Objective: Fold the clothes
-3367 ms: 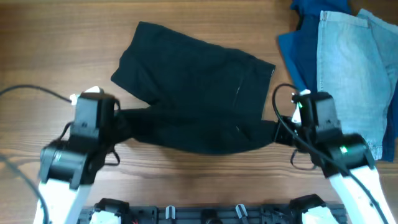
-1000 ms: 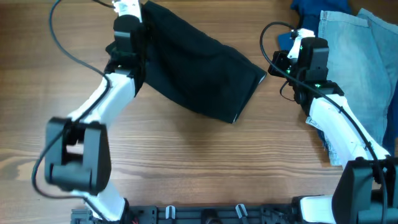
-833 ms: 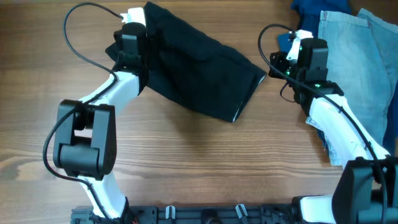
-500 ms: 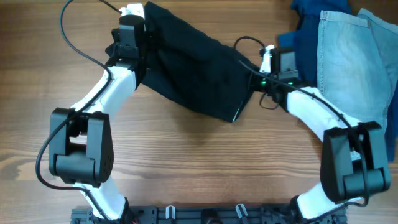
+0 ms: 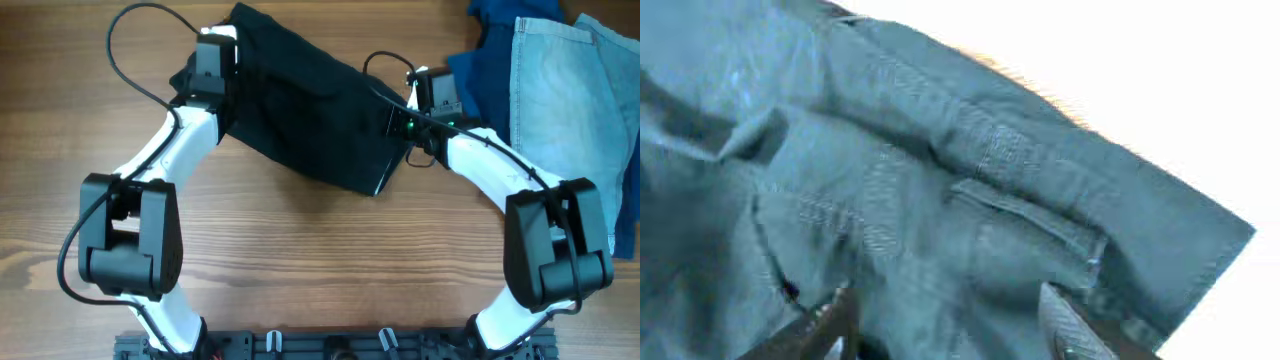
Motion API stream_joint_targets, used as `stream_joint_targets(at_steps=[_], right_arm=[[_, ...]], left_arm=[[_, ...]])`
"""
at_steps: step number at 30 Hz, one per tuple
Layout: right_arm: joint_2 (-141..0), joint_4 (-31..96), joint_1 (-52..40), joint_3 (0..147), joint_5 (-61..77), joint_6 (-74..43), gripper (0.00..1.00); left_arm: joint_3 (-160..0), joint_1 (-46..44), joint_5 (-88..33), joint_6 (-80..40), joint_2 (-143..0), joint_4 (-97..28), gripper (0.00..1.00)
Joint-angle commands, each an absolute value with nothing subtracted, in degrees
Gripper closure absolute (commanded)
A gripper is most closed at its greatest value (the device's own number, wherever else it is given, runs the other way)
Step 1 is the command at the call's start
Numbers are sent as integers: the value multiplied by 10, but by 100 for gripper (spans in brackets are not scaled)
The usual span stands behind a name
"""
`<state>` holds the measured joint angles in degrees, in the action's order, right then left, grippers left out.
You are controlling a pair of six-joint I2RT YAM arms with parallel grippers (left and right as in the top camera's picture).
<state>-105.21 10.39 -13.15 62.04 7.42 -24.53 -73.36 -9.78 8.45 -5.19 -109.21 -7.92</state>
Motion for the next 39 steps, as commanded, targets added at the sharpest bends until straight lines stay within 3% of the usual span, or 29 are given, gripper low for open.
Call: stream_joint_targets(at_steps=[1, 10, 14, 17, 21, 28, 38, 39], right_arm=[[-1056, 110, -128, 630, 42, -242, 48], [-1057, 129, -128, 630, -5, -242, 52], [-1074, 119, -136, 630, 0, -246, 59], [-1100, 93, -147, 630, 13, -257, 68], [-1102, 65, -145, 630, 12, -256, 96], [-1065, 74, -135, 686, 4, -239, 96], [-1075, 40, -10, 697, -5, -218, 96], [-1086, 23, -8, 697, 2, -202, 82]], left_arm=[[-740, -95, 79, -48, -1080, -106, 0], [-740, -95, 79, -49, -1080, -140, 0], [-740, -95, 79, -49, -1080, -142, 0], [-740, -95, 79, -49, -1080, -149, 0], [-740, -95, 79, -49, -1080, -148, 0], [-740, -95, 79, -49, -1080, -149, 0], [-740, -95, 79, -49, -1080, -149, 0], [-740, -95, 79, -49, -1080, -149, 0]])
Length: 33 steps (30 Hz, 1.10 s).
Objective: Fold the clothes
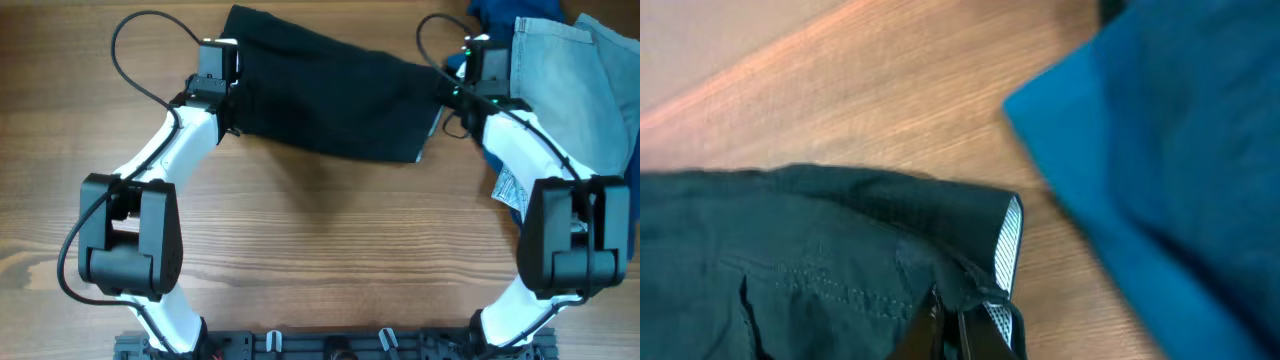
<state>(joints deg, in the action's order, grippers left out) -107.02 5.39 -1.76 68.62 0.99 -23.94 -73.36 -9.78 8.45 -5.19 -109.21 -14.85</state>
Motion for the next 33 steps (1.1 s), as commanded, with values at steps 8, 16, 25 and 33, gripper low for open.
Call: stream_joint_targets(at_steps=[8, 16, 25, 33], right_arm=[[-1053, 92, -8, 706, 103, -157, 0], [-1029, 176, -34, 706, 152, -150, 0], [-1029, 172, -37, 706, 153, -152, 0], [-1029, 267, -37, 706, 122, -171, 0]], left_arm=[[-740, -58, 79, -47, -1080, -137, 0], [-740, 1, -35, 29, -1185, -30, 4], [-740, 3, -53, 32, -1235, -61, 65], [-740, 12, 36, -84, -1195, -299, 96]])
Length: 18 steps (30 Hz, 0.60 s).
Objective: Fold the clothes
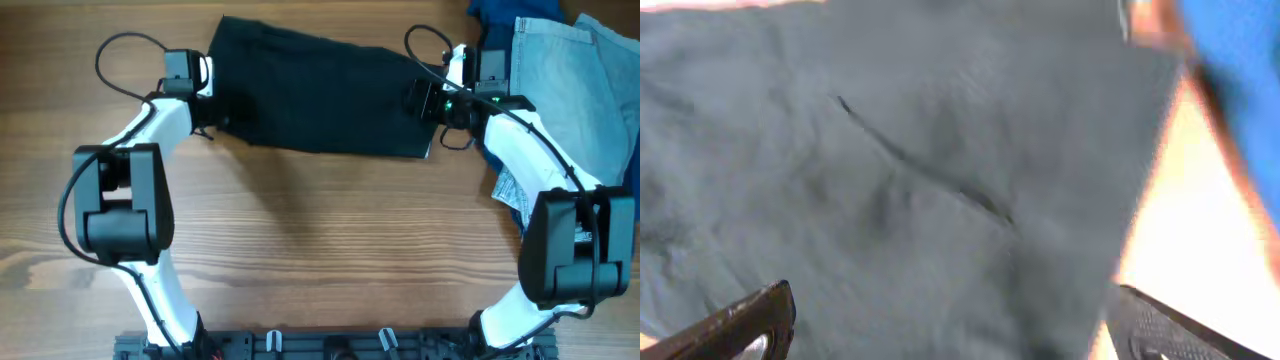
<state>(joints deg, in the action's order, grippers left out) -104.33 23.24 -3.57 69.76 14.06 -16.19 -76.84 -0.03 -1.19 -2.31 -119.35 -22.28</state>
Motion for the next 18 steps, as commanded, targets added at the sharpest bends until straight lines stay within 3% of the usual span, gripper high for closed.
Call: stream_joint_targets(at_steps=[1, 6, 12, 14, 16, 18], right_arm=[[-1029, 284, -37, 706, 123, -173, 0], [-1029, 338, -37, 706, 138, -176, 0], [-1032, 262, -37, 705, 146, -112, 0], [-1044, 225, -37, 705, 170, -80, 0], [-1056, 201, -37, 705, 186, -69, 0], [-1063, 190, -37, 705, 189, -67, 0]], left_arm=[[-740, 16, 36, -100, -1180, -331, 96], [-740, 18, 36, -125, -1126, -478, 96], [-738, 18, 21, -140, -1126, -551, 96], [-738, 18, -1, -140, -1120, -553, 79], [-738, 18, -13, -140, -1094, -565, 49], [-738, 18, -13, -143, -1048, -596, 37]])
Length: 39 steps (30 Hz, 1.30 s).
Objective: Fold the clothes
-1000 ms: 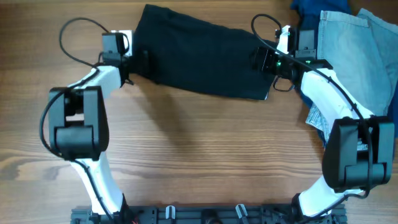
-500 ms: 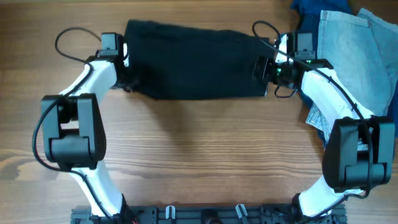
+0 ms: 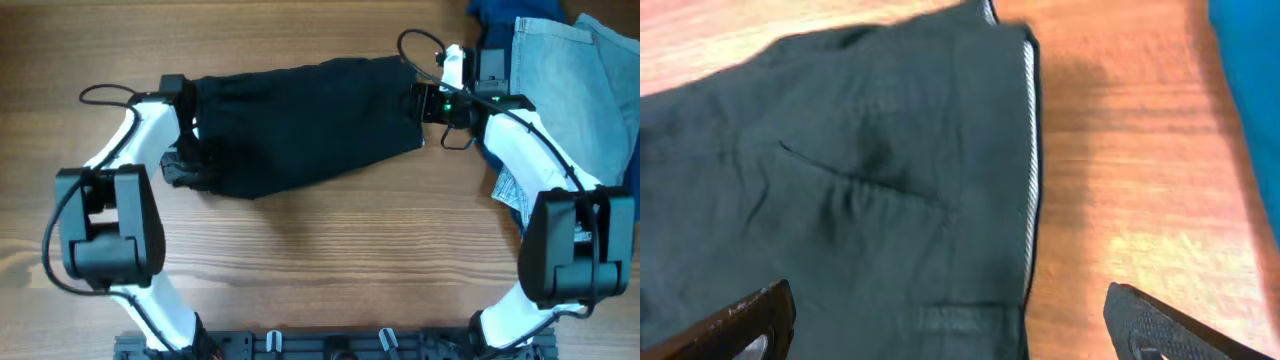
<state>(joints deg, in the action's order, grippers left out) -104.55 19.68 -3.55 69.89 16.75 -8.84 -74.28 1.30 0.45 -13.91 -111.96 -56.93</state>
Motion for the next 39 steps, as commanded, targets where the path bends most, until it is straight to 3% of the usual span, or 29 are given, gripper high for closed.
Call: stream_joint_targets(at_steps=[1, 4, 5, 7, 8, 9, 14, 25, 32, 33, 34, 36, 37, 39], right_arm=[[-1066, 188, -37, 705, 194, -64, 1], [-1073, 183, -37, 705, 194, -60, 2], [-1075, 182, -37, 705, 194, -60, 2], [-1078, 180, -37, 705, 194, -62, 6], [-1078, 180, -37, 705, 194, -62, 8], [-1078, 177, -37, 705, 194, -62, 10], [-1082, 166, -37, 705, 194, -64, 9], [-1170, 88, -37, 701, 205, -79, 6], [-1223, 66, -75, 701, 256, -122, 12], [-1229, 63, -88, 701, 256, -128, 20], [-1230, 62, -92, 701, 254, -137, 35], [-1230, 62, -90, 701, 253, -155, 87], [-1229, 67, -79, 701, 253, -166, 96], [-1218, 82, -57, 701, 253, -165, 96]], left_arm=[[-738, 18, -13, -155, -1013, -616, 35], [-738, 18, -15, -155, -962, -575, 36], [-738, 18, -27, -154, -959, -526, 41], [-738, 18, -58, -154, -974, -427, 79], [-738, 18, -58, -155, -989, -399, 92], [-738, 18, -58, -152, -1030, -362, 96], [-738, 18, -33, -137, -1131, -342, 96], [-738, 32, 10, -138, -1145, -334, 96], [-738, 32, 10, -138, -1145, -341, 96], [-738, 32, 10, -138, -1145, -342, 96], [-738, 32, 10, -138, -1145, -343, 96], [-738, 32, 10, -138, -1145, -345, 96], [-738, 32, 10, -138, -1145, -347, 96], [-738, 32, 10, -138, -1145, -354, 96]])
